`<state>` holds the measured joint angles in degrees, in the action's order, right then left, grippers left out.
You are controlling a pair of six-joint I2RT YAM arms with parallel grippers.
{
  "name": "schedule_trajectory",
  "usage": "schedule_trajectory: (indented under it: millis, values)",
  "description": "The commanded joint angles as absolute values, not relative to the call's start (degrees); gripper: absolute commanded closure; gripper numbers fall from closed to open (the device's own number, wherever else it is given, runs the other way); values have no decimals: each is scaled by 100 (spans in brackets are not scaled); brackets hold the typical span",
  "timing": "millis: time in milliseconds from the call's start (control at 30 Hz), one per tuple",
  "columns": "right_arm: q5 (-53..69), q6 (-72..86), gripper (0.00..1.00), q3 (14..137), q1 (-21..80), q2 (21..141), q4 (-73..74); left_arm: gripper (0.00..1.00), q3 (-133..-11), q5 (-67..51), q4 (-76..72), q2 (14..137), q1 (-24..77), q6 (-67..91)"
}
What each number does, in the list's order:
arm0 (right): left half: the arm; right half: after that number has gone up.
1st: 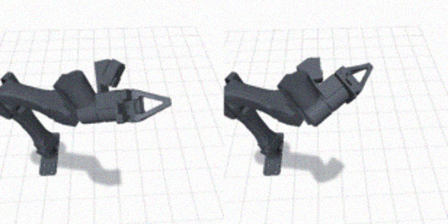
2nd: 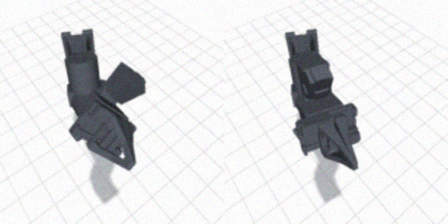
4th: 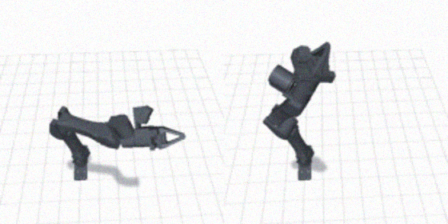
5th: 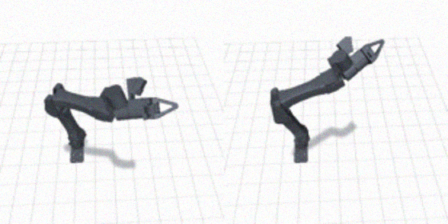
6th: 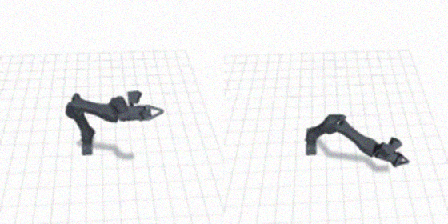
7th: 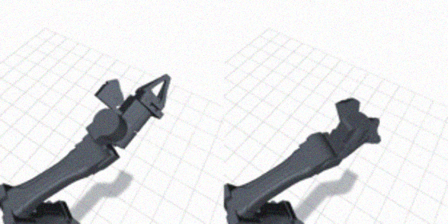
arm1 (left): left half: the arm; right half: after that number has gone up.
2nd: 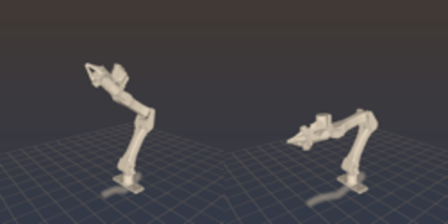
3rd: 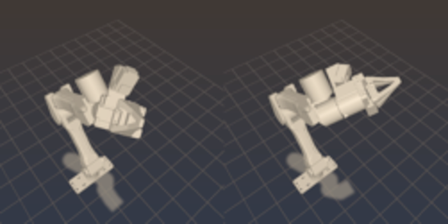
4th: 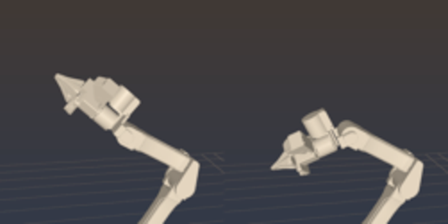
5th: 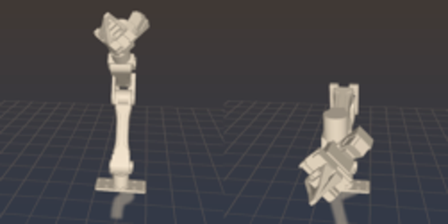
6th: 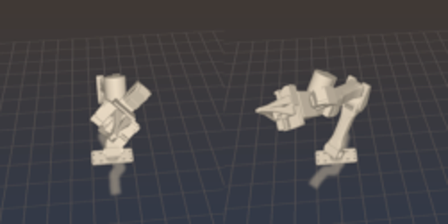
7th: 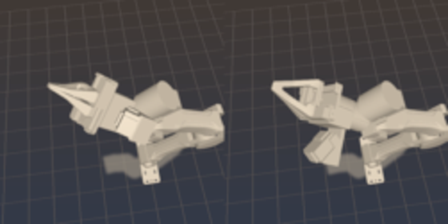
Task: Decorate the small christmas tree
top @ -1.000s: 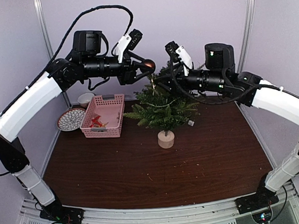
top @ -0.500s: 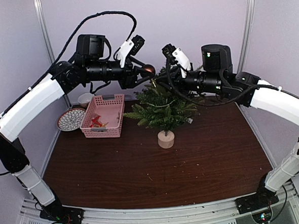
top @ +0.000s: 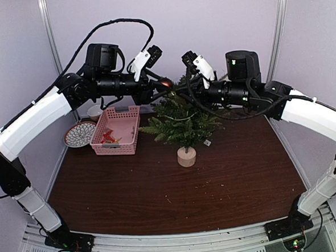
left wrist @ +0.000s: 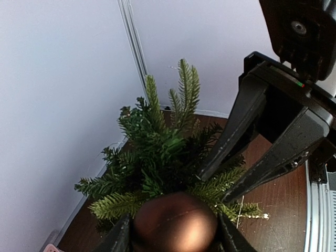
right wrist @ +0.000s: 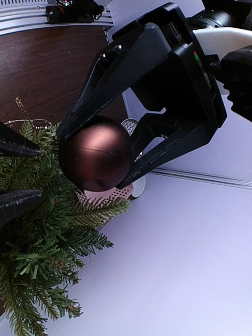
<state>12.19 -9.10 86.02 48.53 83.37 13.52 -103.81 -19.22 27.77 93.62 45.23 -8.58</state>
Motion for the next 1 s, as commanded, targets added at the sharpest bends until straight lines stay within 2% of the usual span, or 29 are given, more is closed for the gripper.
schedule_trajectory:
  millis: [0,567,833,967]
  values:
    - [1117,-968,75,8769,4904,8298,1375,62,-10238,-1909,2362,9079,4548,-930]
    - [1013,-1016,75,8720,4904,8219,1359,50,-9254,-1854,1762,8672,4550,-975]
    - [1007,-1017,75,8710,4904,8204,1360,32,-9220,-1678,1729,8618,4548,-916]
    - [987,-1021,75,8694,4909,8162,1349,30,-9169,-1515,1718,8522,4545,-884]
